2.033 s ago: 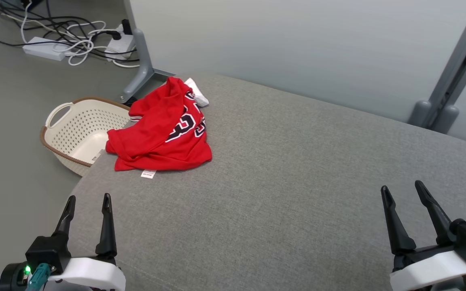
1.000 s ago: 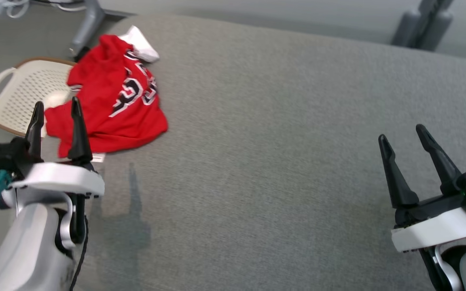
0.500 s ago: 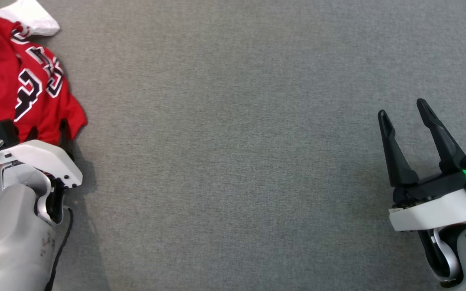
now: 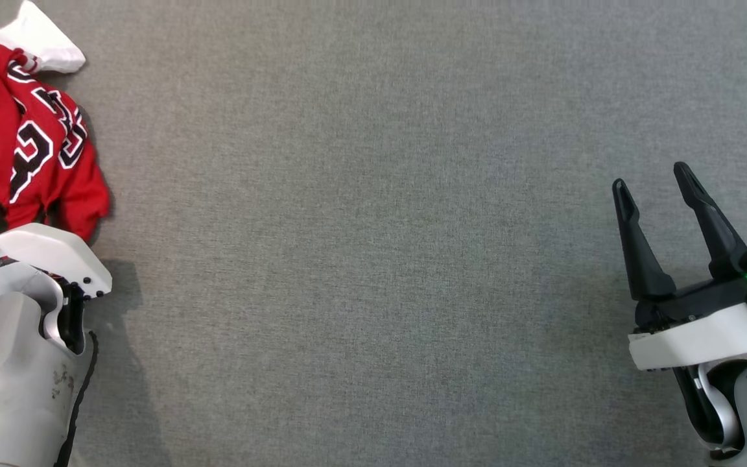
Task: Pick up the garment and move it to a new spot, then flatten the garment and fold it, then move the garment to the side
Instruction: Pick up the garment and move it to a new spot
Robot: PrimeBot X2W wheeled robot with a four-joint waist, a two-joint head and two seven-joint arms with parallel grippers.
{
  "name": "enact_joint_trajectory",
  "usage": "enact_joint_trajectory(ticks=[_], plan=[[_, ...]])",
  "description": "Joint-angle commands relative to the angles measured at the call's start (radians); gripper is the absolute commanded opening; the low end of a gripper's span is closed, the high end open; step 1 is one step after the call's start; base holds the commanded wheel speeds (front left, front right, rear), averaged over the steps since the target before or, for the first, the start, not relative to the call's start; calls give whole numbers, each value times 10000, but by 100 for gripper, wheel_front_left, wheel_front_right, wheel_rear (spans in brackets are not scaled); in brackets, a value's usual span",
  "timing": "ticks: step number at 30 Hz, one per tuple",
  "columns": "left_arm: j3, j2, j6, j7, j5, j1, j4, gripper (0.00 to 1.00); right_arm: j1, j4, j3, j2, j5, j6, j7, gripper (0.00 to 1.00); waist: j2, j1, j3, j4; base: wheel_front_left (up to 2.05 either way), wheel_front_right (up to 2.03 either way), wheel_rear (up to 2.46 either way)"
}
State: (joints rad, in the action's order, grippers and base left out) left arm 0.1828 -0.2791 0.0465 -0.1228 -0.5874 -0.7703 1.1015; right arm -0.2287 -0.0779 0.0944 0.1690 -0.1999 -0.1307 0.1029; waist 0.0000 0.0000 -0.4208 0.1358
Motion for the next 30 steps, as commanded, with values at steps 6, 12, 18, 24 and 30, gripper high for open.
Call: enact_joint_trajectory(ticks=[6, 12, 18, 24, 30], plan=[[71, -149, 210, -1113, 278, 323, -356, 0, 461, 193, -158, 171, 216, -1, -14, 100, 0, 0, 1027, 187, 0, 0, 0], [59, -288, 482, -1407, 576, 1486, -1895, 0, 1174, 213, -271, 158, 319, -1, -187, 100, 0, 0, 2187, 268, 0, 0, 0], [155, -413, 1098, -1316, 833, 3130, -4189, 0, 1736, 177, -353, -23, 316, -1, -306, 100, 0, 0, 3007, 193, 0, 0, 0], [341, -797, 1919, -563, 1136, 4929, -7423, 0, 2193, 55, -455, -260, 347, -1, -376, 100, 0, 0, 3518, -2, 0, 0, 0], [654, -1067, 2857, 585, 1522, 6427, -10882, 0, 2359, -120, -570, -418, 406, -1, -424, 100, 0, 0, 3459, -408, 0, 0, 0]])
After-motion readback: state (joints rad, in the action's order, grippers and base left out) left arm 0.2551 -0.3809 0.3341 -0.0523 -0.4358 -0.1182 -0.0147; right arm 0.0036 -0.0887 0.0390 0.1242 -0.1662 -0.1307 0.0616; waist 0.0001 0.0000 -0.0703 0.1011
